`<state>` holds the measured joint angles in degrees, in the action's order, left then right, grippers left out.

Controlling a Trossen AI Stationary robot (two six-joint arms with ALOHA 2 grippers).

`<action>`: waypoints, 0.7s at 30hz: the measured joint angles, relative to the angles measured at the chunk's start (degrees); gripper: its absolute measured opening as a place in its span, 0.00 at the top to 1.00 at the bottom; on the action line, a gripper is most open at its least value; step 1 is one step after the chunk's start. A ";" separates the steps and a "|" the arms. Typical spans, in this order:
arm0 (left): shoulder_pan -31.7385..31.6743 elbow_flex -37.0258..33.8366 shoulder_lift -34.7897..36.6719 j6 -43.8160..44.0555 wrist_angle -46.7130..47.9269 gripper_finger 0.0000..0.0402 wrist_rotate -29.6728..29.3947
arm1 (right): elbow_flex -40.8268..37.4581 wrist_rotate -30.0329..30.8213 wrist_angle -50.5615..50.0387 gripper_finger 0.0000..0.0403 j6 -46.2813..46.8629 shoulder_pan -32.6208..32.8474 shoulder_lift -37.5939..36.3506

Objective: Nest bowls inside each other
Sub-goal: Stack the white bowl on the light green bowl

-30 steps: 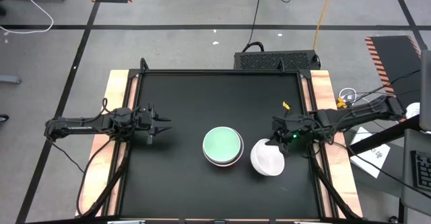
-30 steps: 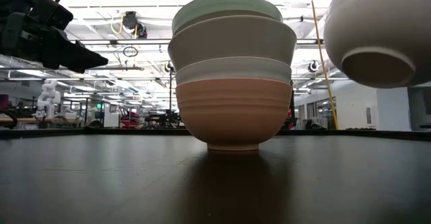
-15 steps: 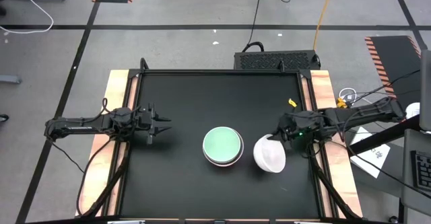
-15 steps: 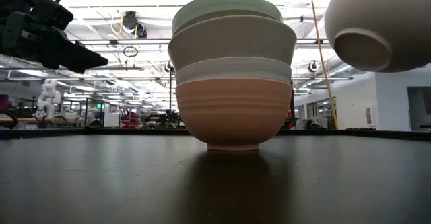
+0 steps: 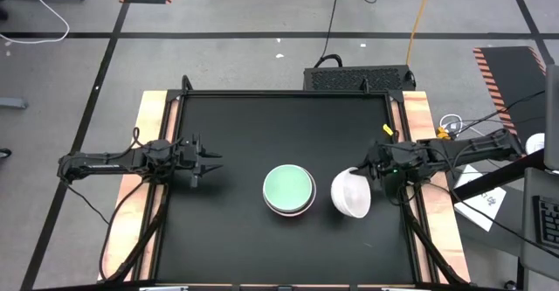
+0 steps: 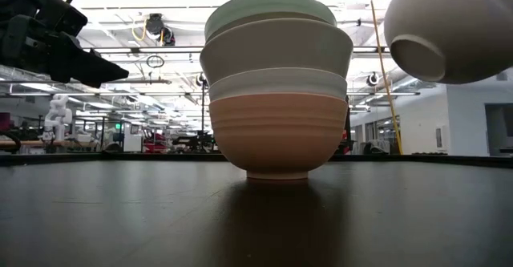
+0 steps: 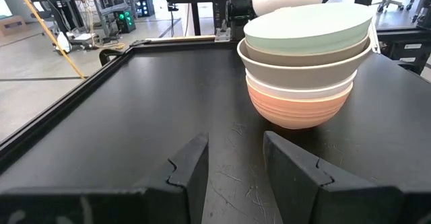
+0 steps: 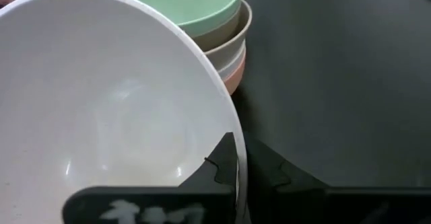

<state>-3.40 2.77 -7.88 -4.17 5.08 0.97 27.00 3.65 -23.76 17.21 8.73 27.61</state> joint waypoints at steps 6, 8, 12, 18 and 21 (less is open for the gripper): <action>0.00 0.01 0.00 0.05 0.00 0.64 0.00 | -0.99 3.75 -0.47 1.00 -1.18 -0.02 -1.37; 0.00 0.00 0.00 0.07 0.02 0.64 0.00 | -1.80 5.39 0.13 1.00 -0.58 -0.02 -1.66; 0.00 0.00 0.00 0.01 0.02 0.64 0.00 | -3.22 6.67 1.83 1.00 -1.29 -0.02 -2.16; 0.00 0.01 0.00 -0.02 0.02 0.64 0.00 | -3.48 6.66 7.27 1.00 -4.26 -0.02 -2.14; 0.00 0.00 0.00 -0.28 0.02 0.64 0.00 | -3.48 6.66 9.96 1.00 -5.76 -0.02 -2.12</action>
<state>-3.40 2.77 -7.88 -4.45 5.10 0.97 23.53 10.31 -13.80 11.45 8.71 25.50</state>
